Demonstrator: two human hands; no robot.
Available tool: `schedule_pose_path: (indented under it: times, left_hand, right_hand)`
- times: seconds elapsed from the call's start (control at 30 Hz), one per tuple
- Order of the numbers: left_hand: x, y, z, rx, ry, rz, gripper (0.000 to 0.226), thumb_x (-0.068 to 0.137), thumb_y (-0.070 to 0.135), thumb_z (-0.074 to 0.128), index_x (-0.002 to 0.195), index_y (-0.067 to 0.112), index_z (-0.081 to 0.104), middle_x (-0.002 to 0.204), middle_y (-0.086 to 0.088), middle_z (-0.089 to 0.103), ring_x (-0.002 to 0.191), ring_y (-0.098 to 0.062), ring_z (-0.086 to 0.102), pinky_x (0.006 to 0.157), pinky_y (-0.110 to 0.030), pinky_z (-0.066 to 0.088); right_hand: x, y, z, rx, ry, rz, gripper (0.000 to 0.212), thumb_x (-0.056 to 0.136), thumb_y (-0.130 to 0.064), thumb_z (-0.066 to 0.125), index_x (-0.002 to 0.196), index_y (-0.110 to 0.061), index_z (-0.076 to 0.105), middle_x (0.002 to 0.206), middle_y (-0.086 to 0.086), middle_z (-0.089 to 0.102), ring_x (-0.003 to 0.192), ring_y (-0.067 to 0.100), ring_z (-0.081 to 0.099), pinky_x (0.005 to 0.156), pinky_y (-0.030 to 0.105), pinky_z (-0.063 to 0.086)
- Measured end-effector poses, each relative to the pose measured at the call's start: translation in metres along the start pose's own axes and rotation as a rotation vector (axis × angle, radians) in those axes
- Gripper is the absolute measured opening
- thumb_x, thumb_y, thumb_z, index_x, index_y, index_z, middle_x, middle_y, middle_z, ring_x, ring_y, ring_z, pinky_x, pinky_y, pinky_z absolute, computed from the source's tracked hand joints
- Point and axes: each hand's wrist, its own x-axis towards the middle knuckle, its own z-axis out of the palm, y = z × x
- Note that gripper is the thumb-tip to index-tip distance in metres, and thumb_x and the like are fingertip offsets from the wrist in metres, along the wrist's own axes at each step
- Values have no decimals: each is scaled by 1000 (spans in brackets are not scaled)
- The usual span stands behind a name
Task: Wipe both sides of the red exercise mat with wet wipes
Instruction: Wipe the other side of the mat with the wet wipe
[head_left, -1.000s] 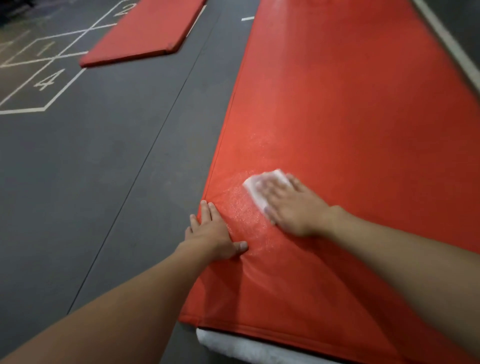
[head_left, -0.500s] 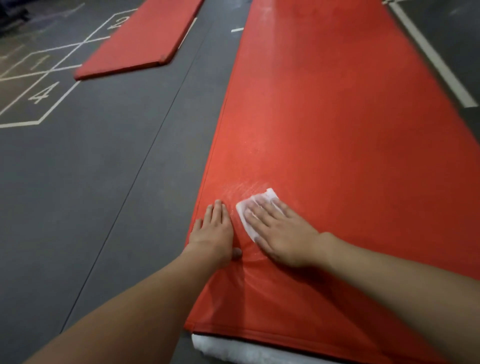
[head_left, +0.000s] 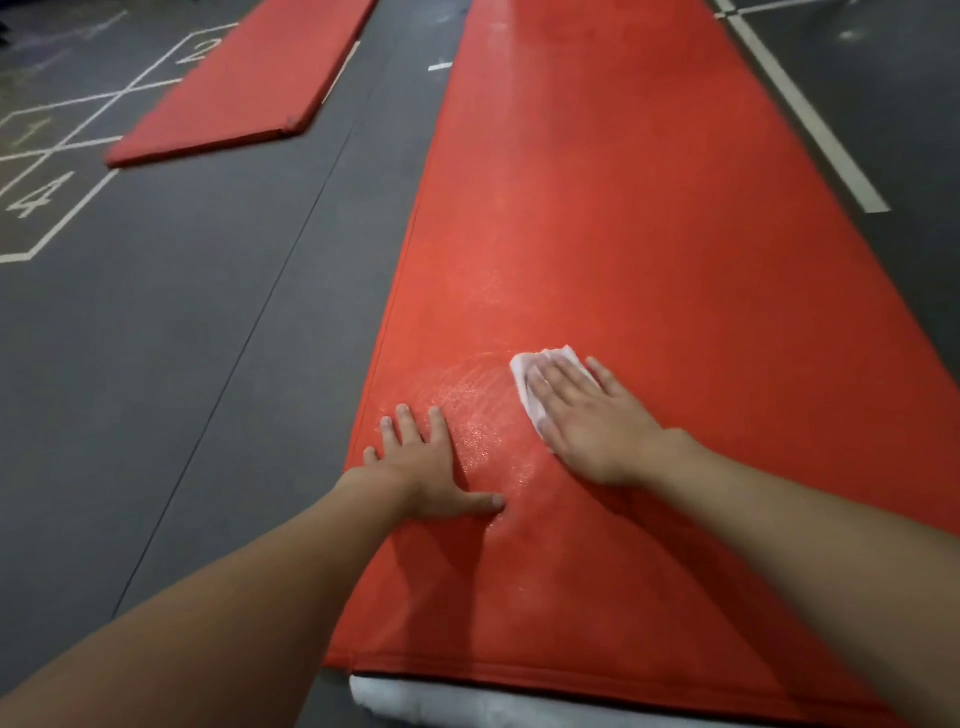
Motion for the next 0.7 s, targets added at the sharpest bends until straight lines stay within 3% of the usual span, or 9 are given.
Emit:
schedule_pose_path:
  times: [0.13,0.2,0.27,0.33,0.4,0.47,0.53,0.63,0.7]
  left_hand:
    - [-4,13,0,77,17,-27,135,72,77,61,149,9,-26,154,-29,-28,145,-48,-16,117,-63,8]
    - [-6,21,0,111,45,-10,128,79,69,62,149,5,-23,153,-31,-26,145,-48,-16,118,-61,6]
    - [-8,27,3,171,96,93,118,87,59,61,150,1,-21,155,-27,-27,146,-41,-19,120,-55,4]
    - [-8,28,6,211,150,216,111,90,51,61,150,0,-17,158,-18,-28,148,-31,-21,121,-49,4]
    - [-7,26,5,189,171,282,111,89,47,65,152,1,-14,160,-12,-25,149,-25,-17,123,-44,7]
    - [-7,25,2,116,157,296,114,85,42,72,153,1,-10,161,-11,-20,150,-25,-13,123,-42,9]
    - [-6,27,-1,49,137,288,117,80,39,77,153,0,-7,162,-12,-16,150,-27,-10,122,-46,11]
    - [-4,39,-10,-32,95,263,122,73,54,77,152,3,0,163,-13,-10,150,-31,-8,120,-54,14]
    - [-4,46,-13,-100,72,230,131,62,74,72,153,12,1,162,-16,-7,150,-34,-8,118,-58,14]
  right_hand:
    - [-26,-19,20,-70,9,-325,67,98,-45,-1,158,-14,-6,165,5,-12,149,21,-21,119,40,-17]
    - [-20,6,12,-40,-18,-279,63,101,-46,4,157,-21,-10,163,-3,-16,148,13,-23,119,39,-17]
    - [-8,24,1,3,-19,-50,61,104,-43,8,157,-20,-10,165,-1,-14,149,13,-20,121,41,-14]
    - [-12,15,5,20,34,31,62,104,-41,7,157,-14,-8,166,5,-12,150,18,-20,121,42,-15]
    - [-31,-6,22,-10,88,-162,64,103,-43,4,158,-12,-4,165,8,-10,150,22,-19,120,39,-17]
    - [-44,2,23,-48,25,-338,64,101,-46,1,158,-18,-6,164,1,-12,150,18,-19,118,37,-19]
    - [-30,28,12,-41,4,-230,61,103,-46,3,157,-23,-11,164,-4,-15,149,13,-20,118,38,-19]
    - [-18,39,0,-13,13,50,62,104,-42,7,158,-16,-9,166,3,-12,150,16,-18,121,43,-13]
    - [-30,21,14,-7,63,-75,65,101,-44,1,158,-12,-4,165,8,-11,151,23,-17,122,45,-9]
